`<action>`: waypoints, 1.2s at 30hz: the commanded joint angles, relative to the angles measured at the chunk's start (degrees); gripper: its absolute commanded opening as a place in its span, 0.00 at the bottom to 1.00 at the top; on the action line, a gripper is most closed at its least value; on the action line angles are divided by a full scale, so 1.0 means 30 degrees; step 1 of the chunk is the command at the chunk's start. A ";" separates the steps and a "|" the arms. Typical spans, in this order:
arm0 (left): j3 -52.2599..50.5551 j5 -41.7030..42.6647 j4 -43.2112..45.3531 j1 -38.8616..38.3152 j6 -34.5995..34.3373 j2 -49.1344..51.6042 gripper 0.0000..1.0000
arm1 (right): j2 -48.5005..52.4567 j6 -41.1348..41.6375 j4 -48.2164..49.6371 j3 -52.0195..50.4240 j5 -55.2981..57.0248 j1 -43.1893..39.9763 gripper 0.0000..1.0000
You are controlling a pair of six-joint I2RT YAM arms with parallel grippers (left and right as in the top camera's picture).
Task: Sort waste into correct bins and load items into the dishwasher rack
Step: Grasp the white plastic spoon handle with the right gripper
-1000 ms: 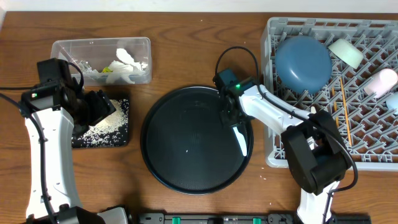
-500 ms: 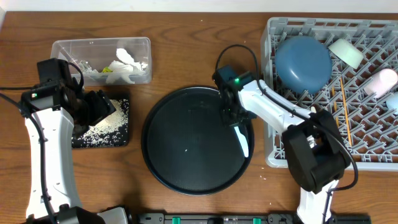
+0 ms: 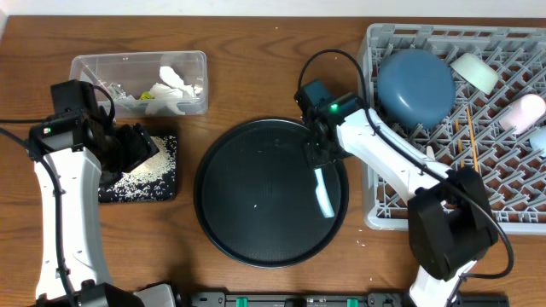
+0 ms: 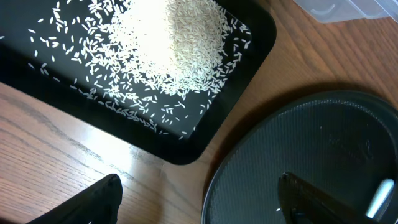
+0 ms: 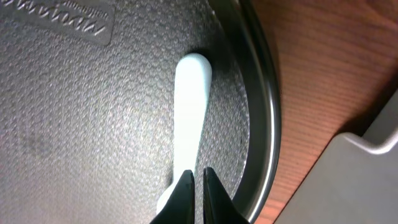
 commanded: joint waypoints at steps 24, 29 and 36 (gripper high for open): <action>-0.0117 -0.0044 -0.0036 0.0044 -0.0095 -0.0015 0.81 | -0.2011 0.2339 -0.0838 0.0044 -0.1311 0.0619 0.41; -0.0117 -0.0051 -0.0036 0.0044 -0.0095 -0.0015 0.81 | -0.0372 0.5399 -0.0546 -0.0051 -0.1239 0.1260 0.42; -0.0117 -0.0044 -0.0036 0.0044 -0.0095 -0.0015 0.81 | 0.1472 0.8320 -0.0364 -0.0270 -0.0423 0.1450 0.45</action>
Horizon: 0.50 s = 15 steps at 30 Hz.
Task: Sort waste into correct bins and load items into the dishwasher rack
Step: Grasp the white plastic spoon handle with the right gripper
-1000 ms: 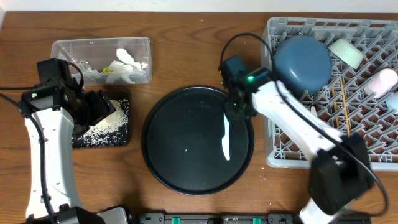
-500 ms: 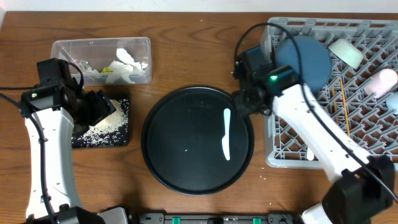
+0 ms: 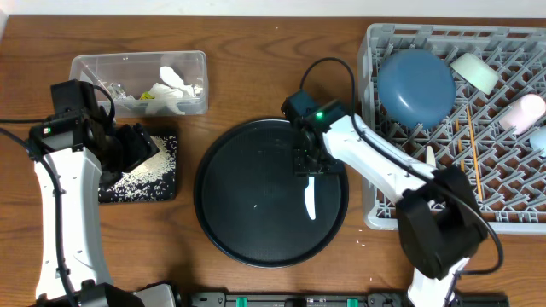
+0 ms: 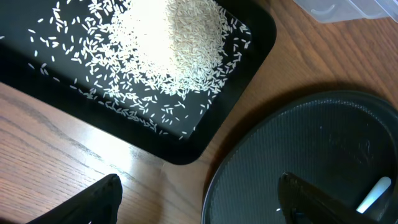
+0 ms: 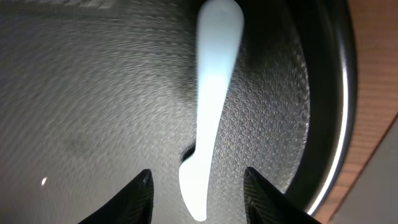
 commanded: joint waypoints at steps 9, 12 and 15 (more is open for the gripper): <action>-0.0109 -0.0036 -0.0044 0.0044 -0.0095 -0.0015 0.81 | 0.1071 0.1974 0.1217 -0.0976 0.0670 0.0284 0.45; -0.0109 -0.0044 -0.0044 0.0044 -0.0095 -0.0015 0.81 | 0.1071 0.1982 0.1632 -0.1297 0.0670 0.0364 0.44; -0.0109 -0.0036 -0.0044 0.0044 -0.0095 -0.0015 0.81 | 0.1071 0.1982 0.2317 -0.1916 0.0670 0.0481 0.43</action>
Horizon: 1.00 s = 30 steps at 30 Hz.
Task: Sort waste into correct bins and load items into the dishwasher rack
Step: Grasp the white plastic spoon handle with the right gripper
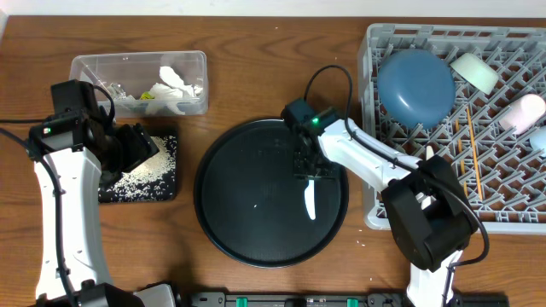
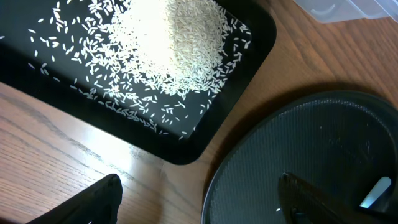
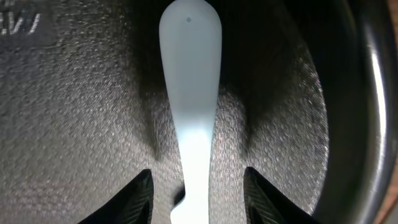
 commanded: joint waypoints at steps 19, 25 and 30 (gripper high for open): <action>-0.0109 -0.0044 -0.0044 0.0044 -0.0095 -0.0015 0.81 | 0.0197 0.0321 0.1836 -0.2535 0.0991 0.0481 0.02; -0.0109 -0.0051 -0.0036 0.0044 -0.0102 -0.0015 0.81 | 0.0175 0.0102 0.1785 -0.2528 0.0991 0.0481 0.01; -0.0109 -0.0051 -0.0036 0.0044 -0.0095 -0.0015 0.81 | -0.0153 -0.0466 0.1297 -0.2149 0.0998 0.0459 0.01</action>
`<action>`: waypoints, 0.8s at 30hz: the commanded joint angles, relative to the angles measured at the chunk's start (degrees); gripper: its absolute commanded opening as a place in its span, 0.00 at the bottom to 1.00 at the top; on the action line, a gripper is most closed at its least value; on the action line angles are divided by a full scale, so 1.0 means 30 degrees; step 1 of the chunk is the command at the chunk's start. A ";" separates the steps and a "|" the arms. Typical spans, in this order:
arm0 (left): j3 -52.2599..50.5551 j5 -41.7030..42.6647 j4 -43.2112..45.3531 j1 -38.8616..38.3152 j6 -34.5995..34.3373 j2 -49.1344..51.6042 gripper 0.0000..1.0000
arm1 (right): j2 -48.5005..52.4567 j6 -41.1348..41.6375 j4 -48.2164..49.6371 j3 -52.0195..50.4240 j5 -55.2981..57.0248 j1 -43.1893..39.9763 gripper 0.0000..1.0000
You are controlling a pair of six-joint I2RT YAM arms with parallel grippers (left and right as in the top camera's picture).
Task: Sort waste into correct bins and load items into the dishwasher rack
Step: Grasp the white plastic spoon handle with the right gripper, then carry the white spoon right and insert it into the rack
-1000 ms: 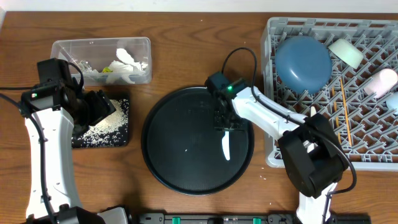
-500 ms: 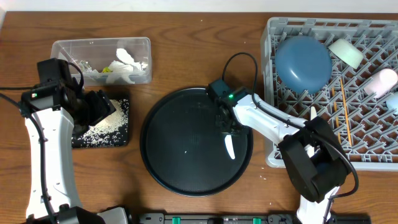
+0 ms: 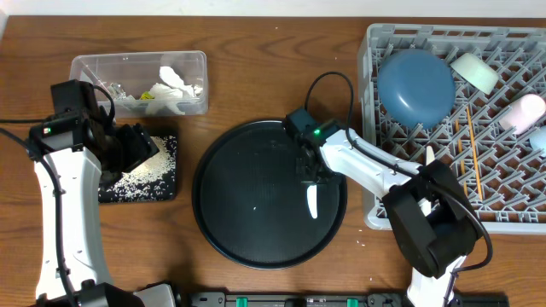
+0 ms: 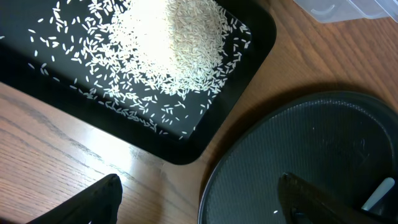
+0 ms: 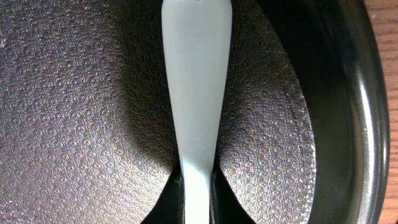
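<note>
A white plastic utensil (image 5: 196, 74) lies on the round black tray (image 5: 74, 93), right of the tray's middle (image 3: 311, 203). My right gripper (image 5: 198, 186) is down on the tray and shut on the utensil's narrow part, one finger on each side. In the overhead view that gripper (image 3: 309, 170) sits at the utensil's far end. My left gripper (image 4: 199, 205) hangs open and holds nothing, beside the black rectangular tray of rice (image 4: 155, 62) on the left.
The grey dishwasher rack (image 3: 370, 51) at the right holds a blue bowl (image 3: 415, 87), pale cups and chopsticks. A clear bin (image 3: 141, 83) with crumpled waste stands at the back left, behind the rice tray (image 3: 141, 175).
My right gripper stood open astride the utensil and is now shut on it. The round tray sits slightly further left. The left arm has not moved.
My right gripper was shut, tips at the utensil near the tray's right rim. Then it was open above the utensil, which lay nearer the tray's middle. Then its fingers stood low on either side of it, and now they grip it.
</note>
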 commanded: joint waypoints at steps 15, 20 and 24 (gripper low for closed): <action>-0.0117 -0.0051 -0.0029 0.0044 -0.0102 -0.0015 0.81 | -0.5719 -0.4750 -0.1851 0.0634 0.0648 -0.1202 0.01; -0.0117 -0.0044 -0.0036 0.0044 -0.0102 -0.0015 0.81 | -0.8233 -0.5289 -0.3016 0.0634 0.1953 -0.2732 0.01; -0.0117 -0.0051 -0.0036 0.0044 -0.0095 -0.0015 0.81 | -0.9704 -0.7213 -0.3759 0.0627 0.2288 -0.4954 0.01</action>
